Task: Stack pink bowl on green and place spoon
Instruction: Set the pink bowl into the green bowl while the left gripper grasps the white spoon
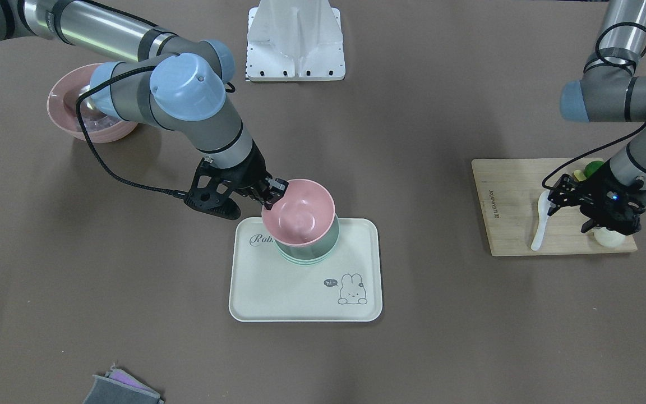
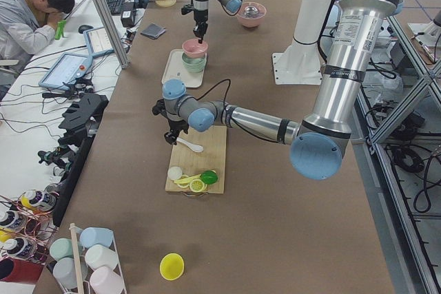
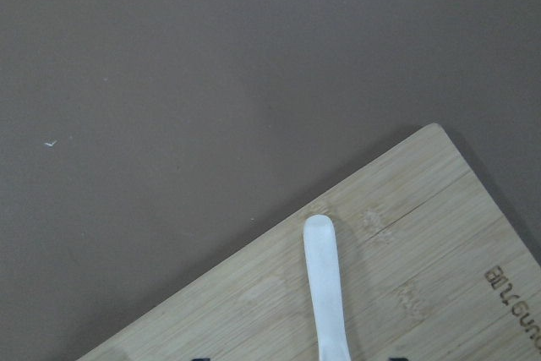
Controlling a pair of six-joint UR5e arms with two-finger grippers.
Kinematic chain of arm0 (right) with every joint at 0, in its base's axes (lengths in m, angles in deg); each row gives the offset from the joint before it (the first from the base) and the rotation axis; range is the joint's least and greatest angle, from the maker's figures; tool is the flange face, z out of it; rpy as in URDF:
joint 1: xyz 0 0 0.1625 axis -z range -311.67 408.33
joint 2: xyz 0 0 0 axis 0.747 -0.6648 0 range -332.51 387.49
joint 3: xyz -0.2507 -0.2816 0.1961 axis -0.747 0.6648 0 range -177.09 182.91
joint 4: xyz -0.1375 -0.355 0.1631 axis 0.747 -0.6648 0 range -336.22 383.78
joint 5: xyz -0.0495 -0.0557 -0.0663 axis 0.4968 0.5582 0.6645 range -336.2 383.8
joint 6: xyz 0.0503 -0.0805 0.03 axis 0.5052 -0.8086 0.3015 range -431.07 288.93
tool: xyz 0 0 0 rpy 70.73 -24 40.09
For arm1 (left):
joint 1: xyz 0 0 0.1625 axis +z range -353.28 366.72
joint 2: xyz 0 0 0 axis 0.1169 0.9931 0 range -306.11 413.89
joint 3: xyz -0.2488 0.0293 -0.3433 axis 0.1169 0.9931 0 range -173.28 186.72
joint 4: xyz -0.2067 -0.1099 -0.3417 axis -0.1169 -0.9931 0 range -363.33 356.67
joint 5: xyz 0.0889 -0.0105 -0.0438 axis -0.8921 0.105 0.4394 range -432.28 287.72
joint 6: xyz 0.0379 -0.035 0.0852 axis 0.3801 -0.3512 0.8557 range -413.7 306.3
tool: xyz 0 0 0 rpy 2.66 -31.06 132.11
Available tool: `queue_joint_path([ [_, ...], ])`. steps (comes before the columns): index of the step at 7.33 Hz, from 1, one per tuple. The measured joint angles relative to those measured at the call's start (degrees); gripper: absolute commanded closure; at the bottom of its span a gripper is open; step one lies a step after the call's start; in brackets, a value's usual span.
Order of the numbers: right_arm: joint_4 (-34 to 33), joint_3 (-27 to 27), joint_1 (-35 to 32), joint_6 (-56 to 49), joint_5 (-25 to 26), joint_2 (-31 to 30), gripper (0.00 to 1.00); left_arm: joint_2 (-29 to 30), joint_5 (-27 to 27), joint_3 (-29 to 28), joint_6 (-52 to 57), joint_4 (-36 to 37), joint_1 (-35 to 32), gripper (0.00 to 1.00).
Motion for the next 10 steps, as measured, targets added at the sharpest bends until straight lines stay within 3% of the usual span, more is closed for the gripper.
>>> queue_joint_path([
  [5,0.53,2.03,0.58,1.73,0.37,1.63,0.96,0.02,0.01,0.15,-0.68,0.0,0.0,0.23],
  [6,0.53,2.31,0.7,1.84,0.35,1.81,0.24,0.02,0.01,0.06,-0.74,0.0,0.03,0.24],
  [7,0.52,2.48,0.78,1.81,0.35,1.87,0.0,0.05,0.0,-0.27,-0.79,0.0,0.33,0.24],
  [10,0.21,0.57,0.05,1.59,-0.87,1.59,0.0,1.95,-0.15,-2.89,-2.44,0.0,3.41,0.24],
])
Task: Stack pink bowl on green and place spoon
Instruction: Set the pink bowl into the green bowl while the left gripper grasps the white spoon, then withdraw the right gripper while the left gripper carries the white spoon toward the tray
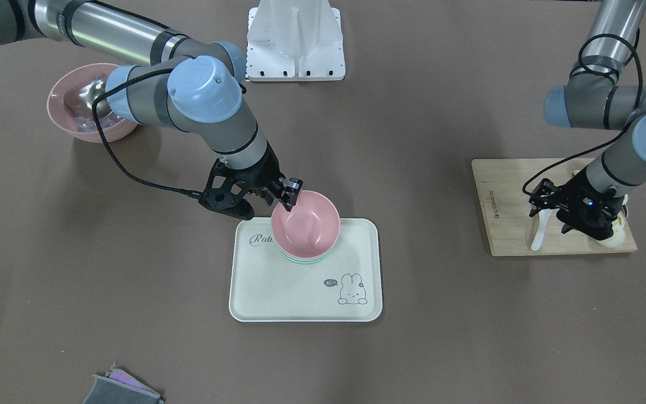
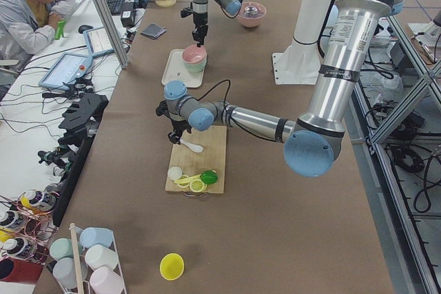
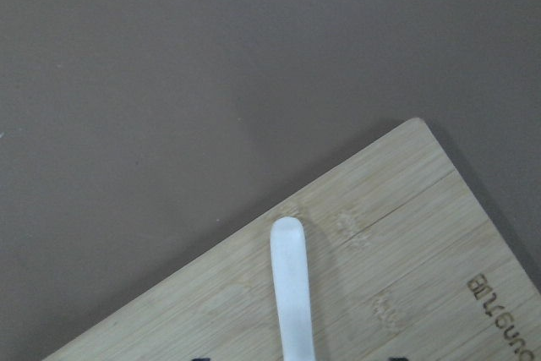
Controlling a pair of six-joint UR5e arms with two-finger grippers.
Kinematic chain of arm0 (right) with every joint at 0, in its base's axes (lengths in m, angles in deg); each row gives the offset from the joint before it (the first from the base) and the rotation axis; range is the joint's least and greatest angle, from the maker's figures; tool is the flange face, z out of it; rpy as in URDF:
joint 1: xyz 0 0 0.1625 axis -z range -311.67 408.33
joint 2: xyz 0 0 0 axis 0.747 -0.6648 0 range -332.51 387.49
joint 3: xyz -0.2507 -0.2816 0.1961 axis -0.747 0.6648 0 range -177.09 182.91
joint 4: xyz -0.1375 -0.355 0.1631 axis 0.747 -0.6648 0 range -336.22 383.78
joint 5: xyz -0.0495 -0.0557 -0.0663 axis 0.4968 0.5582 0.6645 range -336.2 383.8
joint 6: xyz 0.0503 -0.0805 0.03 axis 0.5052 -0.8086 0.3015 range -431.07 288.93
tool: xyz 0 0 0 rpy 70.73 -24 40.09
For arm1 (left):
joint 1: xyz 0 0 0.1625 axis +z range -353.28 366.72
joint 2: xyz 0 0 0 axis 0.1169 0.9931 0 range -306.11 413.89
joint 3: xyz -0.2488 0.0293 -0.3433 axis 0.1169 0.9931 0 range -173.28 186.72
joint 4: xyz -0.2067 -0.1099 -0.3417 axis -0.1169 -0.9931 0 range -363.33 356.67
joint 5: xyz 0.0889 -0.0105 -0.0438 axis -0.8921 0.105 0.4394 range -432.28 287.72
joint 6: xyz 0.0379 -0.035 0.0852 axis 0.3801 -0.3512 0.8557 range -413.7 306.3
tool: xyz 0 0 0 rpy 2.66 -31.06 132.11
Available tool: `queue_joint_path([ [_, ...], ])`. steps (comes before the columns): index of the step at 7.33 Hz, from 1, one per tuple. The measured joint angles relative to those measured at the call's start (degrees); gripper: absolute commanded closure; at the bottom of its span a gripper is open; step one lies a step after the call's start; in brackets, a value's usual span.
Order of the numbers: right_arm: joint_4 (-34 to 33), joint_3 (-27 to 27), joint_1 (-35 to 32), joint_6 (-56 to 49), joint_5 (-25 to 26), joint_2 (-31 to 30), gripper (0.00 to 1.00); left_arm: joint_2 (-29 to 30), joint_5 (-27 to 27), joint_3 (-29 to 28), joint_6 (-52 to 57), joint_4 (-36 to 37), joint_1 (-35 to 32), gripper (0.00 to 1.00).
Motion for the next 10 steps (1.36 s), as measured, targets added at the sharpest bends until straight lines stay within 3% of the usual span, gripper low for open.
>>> queue_joint_path([
  [2,-0.38,-6.27,-6.01,-1.25,-7.62,-4.94,0.0,0.47,-0.02,-1.24,-0.26,0.0,0.58,0.26],
  [3,-0.43,-9.6,-10.7,-3.4,-12.97,-8.65,0.0,0.56,-0.02,-1.97,-0.25,0.0,1.06,0.35],
  [4,-0.45,-11.86,-14.37,-5.94,-16.85,-11.76,0.0,0.79,-0.04,-2.7,-0.2,0.0,1.4,0.57],
  [5,-0.46,-12.99,-16.35,-7.67,-18.72,-13.57,0.0,1.23,-0.05,-3.34,-0.14,0.0,1.56,0.95],
  [6,-0.46,-13.68,-17.29,-8.42,-19.44,-14.53,0.0,1.71,-0.03,-3.79,-0.14,0.07,1.61,1.0],
  [10,-0.47,-17.63,-20.05,-10.95,-19.83,-19.63,0.0,5.71,1.4,-2.81,-4.01,2.63,1.55,1.0],
])
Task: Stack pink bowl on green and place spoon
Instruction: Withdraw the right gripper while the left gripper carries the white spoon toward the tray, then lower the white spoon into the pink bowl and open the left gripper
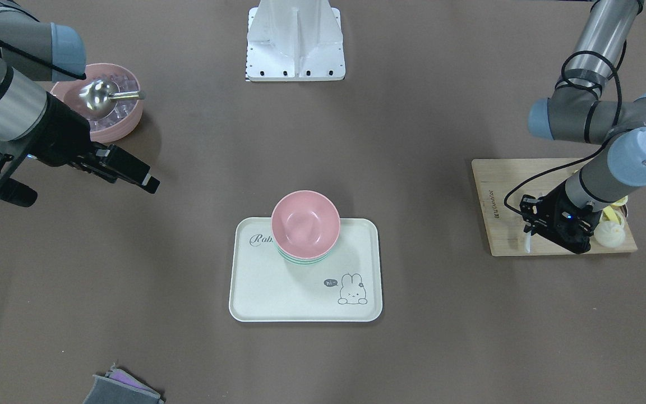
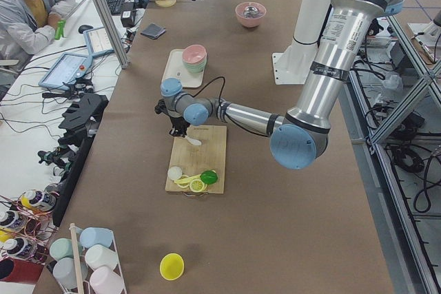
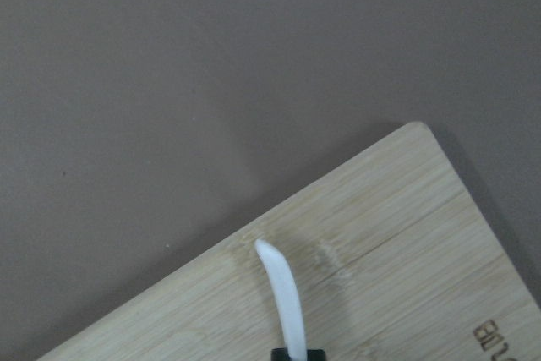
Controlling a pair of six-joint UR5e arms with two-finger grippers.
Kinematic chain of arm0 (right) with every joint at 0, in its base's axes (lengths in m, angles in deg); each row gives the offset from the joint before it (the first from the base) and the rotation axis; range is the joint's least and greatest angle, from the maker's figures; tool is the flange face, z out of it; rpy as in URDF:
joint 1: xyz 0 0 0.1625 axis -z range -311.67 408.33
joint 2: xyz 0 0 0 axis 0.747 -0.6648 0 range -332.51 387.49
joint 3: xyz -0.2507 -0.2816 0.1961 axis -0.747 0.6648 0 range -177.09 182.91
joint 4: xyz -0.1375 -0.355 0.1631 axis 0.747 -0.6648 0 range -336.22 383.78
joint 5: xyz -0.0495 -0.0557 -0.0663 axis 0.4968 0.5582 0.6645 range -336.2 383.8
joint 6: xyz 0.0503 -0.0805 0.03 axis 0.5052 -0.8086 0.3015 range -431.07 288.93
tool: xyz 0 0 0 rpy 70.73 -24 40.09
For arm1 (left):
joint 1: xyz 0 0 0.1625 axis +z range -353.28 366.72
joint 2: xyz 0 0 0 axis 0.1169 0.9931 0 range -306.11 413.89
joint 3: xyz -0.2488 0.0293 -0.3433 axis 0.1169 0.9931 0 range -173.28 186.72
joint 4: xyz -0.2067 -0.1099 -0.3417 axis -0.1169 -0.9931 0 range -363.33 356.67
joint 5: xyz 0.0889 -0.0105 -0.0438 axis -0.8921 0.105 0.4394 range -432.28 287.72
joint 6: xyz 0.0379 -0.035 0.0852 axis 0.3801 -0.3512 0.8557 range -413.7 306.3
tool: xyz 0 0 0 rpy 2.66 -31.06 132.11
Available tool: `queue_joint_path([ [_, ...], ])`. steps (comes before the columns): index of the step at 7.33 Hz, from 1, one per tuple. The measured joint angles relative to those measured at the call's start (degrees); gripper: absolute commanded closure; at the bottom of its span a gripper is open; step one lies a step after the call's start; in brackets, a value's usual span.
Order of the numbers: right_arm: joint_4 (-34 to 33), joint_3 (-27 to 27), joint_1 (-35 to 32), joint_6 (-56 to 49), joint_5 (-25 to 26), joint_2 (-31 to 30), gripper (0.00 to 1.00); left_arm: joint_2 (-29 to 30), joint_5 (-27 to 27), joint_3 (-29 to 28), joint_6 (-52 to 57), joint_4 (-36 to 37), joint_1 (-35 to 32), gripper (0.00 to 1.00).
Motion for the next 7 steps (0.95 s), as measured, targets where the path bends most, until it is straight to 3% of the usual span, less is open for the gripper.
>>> queue_joint_path([
  [3,-0.02,-2.27,-6.48,-13.26,-1.84,-9.67,0.0,11.19,3.14,2.18,-20.81,2.52,3.54,1.0],
  [5,-0.18,-1.06,-11.36,-29.63,-2.07,-17.13,0.0,21.69,0.82,-1.23,-32.75,3.27,8.53,1.0],
  [7,-0.32,1.35,-14.02,-41.25,-1.6,-20.65,0.0,30.33,-0.46,-6.51,-37.84,3.28,9.95,1.0],
])
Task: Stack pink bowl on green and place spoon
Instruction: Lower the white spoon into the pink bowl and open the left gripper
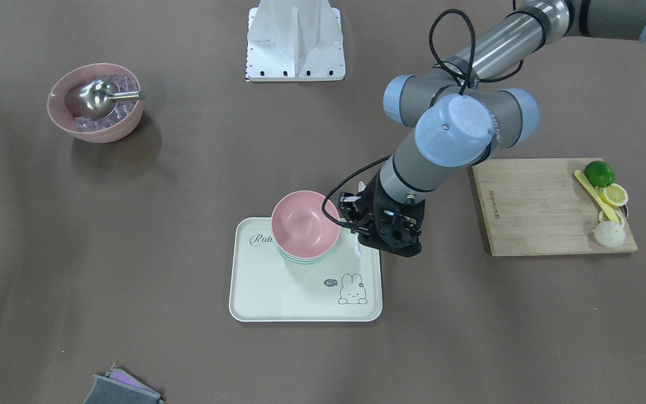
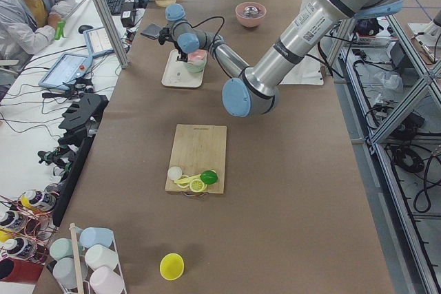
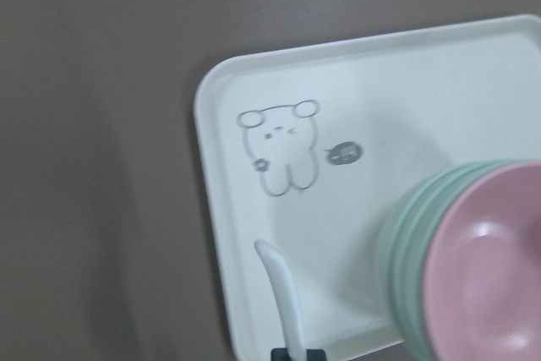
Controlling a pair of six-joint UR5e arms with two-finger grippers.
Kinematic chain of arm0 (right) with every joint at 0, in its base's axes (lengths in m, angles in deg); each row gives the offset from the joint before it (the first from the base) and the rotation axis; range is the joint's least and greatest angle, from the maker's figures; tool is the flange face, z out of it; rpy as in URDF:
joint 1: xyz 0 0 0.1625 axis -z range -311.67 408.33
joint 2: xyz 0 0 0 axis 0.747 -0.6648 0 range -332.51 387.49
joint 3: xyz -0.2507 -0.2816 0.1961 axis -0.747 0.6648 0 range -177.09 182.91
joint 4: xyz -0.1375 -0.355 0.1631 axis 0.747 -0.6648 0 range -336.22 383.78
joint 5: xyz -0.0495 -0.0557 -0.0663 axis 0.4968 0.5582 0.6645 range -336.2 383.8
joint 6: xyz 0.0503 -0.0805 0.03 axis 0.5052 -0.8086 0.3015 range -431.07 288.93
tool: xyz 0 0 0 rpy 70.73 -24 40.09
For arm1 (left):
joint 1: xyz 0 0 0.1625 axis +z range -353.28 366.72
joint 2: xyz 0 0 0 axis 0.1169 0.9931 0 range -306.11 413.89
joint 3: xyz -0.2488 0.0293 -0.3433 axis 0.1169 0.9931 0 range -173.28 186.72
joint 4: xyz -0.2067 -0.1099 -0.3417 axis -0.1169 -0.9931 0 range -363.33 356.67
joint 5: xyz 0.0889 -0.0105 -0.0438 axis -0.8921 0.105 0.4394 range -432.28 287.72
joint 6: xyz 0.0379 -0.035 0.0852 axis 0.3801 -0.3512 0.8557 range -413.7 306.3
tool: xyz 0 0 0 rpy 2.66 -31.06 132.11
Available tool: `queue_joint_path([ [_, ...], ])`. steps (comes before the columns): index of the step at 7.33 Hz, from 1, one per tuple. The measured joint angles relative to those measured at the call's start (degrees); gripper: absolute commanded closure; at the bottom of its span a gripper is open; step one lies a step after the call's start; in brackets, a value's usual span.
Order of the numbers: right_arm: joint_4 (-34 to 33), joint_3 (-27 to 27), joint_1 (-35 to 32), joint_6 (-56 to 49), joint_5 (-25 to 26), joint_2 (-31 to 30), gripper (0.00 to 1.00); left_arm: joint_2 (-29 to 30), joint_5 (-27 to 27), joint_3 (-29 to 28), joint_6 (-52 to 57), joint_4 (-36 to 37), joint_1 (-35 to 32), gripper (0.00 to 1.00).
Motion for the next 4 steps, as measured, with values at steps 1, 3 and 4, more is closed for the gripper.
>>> queue_joint_path([
  [1,-0.02,0.47,-0.55,-1.73,0.13,-0.48,0.0,2.63,-1.26,-1.97,-0.89,-0.2,0.28,1.0],
  [3,-0.03,0.71,-0.85,-2.64,0.21,-0.77,0.0,4.38,-4.04,-3.66,-2.59,-1.67,2.38,1.0],
  [4,-0.03,0.79,-0.9,-2.71,0.21,-0.86,0.0,4.27,-4.96,-3.87,-4.56,-3.27,3.78,0.85],
])
